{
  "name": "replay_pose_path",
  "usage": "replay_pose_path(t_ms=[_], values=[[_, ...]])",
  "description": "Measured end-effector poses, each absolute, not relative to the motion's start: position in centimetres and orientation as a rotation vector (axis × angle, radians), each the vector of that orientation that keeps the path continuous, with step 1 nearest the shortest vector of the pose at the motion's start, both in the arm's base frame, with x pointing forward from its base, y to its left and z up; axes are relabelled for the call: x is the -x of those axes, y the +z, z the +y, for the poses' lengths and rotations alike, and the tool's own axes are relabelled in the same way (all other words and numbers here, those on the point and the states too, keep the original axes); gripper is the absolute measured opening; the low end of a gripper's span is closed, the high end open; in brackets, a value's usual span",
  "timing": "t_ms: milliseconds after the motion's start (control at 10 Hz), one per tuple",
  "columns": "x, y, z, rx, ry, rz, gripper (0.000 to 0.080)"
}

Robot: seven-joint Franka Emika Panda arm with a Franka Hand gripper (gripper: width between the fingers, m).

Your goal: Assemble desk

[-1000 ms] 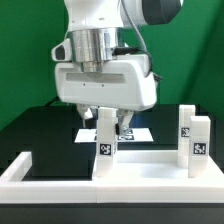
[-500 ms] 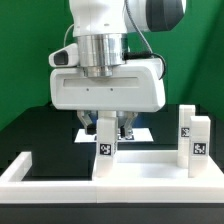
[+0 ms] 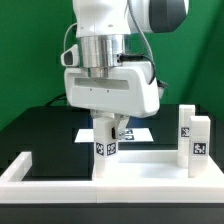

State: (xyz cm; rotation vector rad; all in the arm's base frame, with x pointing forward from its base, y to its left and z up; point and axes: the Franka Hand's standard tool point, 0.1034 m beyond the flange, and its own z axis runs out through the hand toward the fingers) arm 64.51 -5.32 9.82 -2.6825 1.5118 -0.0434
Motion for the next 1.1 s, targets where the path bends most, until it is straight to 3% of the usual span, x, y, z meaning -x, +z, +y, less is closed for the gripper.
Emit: replay_pose_path(t_ms=[600,1100], values=[[-65.17,9.71,-5.14,1.87,0.055,2.31,0.029],[-65.25,9.74,-5.0,1.552,0.059,2.537,0.031]])
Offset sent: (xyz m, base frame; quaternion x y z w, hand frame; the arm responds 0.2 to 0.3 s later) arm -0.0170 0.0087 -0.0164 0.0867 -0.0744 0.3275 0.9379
